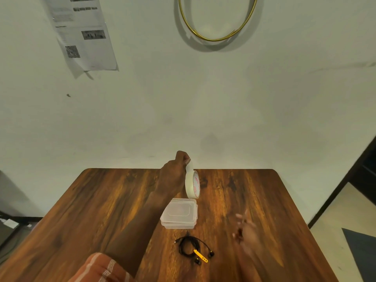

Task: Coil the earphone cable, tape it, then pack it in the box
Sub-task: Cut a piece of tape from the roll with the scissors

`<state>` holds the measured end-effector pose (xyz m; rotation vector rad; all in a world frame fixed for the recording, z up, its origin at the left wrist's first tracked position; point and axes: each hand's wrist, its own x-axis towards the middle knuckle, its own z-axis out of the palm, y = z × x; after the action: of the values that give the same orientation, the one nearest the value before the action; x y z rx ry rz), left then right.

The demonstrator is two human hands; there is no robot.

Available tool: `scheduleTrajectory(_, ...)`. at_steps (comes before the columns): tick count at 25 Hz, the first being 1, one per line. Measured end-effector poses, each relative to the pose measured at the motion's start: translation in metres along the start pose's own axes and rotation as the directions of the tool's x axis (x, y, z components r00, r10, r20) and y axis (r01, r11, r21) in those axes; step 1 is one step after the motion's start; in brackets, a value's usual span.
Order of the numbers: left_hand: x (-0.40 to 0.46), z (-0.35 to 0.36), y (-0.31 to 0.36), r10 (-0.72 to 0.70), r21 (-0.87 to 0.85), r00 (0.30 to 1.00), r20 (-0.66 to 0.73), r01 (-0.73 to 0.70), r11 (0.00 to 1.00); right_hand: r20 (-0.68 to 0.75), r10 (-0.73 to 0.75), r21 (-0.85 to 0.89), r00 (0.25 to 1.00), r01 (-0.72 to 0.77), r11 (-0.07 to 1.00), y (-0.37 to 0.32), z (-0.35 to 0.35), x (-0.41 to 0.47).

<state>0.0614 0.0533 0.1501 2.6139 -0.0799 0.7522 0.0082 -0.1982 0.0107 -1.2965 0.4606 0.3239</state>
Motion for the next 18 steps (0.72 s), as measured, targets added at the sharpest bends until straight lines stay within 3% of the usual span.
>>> scheduleTrajectory(2,0.001,-0.004,0.002,-0.002,-0.014,1.0,0.0,0.002,1.0,0.069,0.001,0.044,0.998,-0.004,0.999,-0.046,0.026,0.005)
scheduleTrajectory(4,0.003,-0.01,0.002,-0.004,-0.042,1.0,0.012,0.005,0.999,0.184,-0.084,0.011,0.979,0.084,0.996,-0.091,0.048,0.0)
scheduleTrajectory(7,0.007,-0.021,0.0,-0.005,-0.021,1.0,-0.006,0.005,1.0,0.336,-0.188,-0.291,0.923,0.292,0.911,-0.134,0.065,-0.015)
scheduleTrajectory(10,0.011,-0.031,0.0,0.009,-0.027,0.999,-0.038,-0.01,1.0,0.524,-0.332,-0.543,0.785,0.607,0.581,-0.185,0.081,-0.032)
scheduleTrajectory(12,0.013,-0.035,0.002,0.032,-0.044,0.996,-0.081,-0.036,0.998,0.665,-0.3,-0.624,0.684,0.729,0.28,-0.209,0.086,-0.042)
scheduleTrajectory(14,0.015,-0.038,0.006,0.062,-0.055,0.992,-0.108,-0.068,0.996,0.741,-0.23,-0.649,0.632,0.761,-0.001,-0.227,0.092,-0.048)
scheduleTrajectory(18,0.016,-0.041,0.009,0.09,-0.092,0.991,-0.102,-0.099,0.991,0.773,-0.196,-0.633,0.604,0.759,-0.156,-0.249,0.11,-0.053)
